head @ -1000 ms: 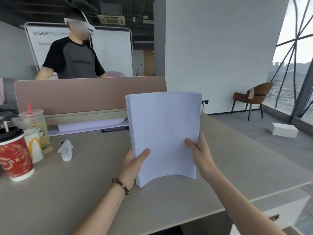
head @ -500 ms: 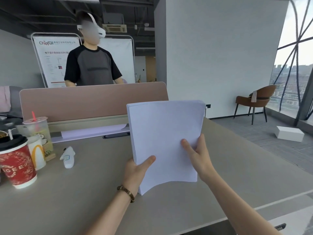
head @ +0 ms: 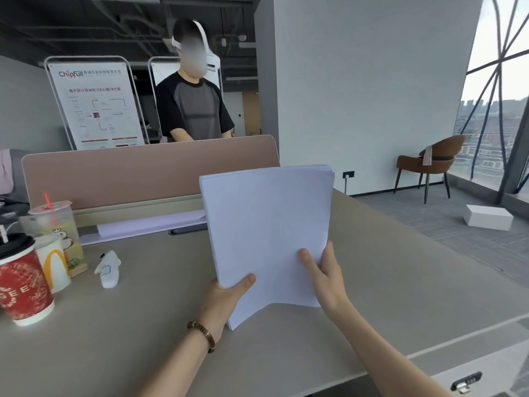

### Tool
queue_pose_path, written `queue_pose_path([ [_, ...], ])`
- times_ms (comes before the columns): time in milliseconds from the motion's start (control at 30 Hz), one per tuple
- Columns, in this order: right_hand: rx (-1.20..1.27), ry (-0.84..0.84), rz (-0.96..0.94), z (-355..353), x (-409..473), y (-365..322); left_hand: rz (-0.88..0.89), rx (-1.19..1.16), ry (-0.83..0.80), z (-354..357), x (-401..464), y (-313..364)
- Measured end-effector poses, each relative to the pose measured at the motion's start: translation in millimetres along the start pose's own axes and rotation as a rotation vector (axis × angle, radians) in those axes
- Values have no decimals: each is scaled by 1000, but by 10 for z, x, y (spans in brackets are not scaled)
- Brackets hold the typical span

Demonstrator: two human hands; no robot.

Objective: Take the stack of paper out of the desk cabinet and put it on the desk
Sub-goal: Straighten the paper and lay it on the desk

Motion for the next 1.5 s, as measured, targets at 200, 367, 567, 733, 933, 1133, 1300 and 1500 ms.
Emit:
queue_pose_path([
  [200,-18,-11,48,-154,115,-7,32,119,0,130,51,147],
  [367,-64,38,151,-546,372,-15,63,119,-83,537,223,313],
  [567,-147,89,231,-1141,704,126,-26,-19,-113,1147,550,159],
  [733,-214,101,327,-1564,966,392,-137,-38,-60,1531,804,-123],
  [933,-292,88,397,-1878,1260,740,-134,218,45,1783,999,-129],
  [1133,-394,48,424,-2130,1506,931,-119,386,80,2069,1200,-111],
  [1300,-496,34,445,-2293,1673,1004,-77,542,78,2244,1401,-124],
  [1500,-549,37,460,-2575,1927,1187,-56,804,49,2490,1669,-171],
])
Point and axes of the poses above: each hand's wrist, its own x-axis towards the middle knuckle, its own z-axis out of the palm, y = z × x, the point moved 8 cm from there along x, towards the middle knuckle, and after that the axes turned 5 degrees about -y, right-handed, at the moved point
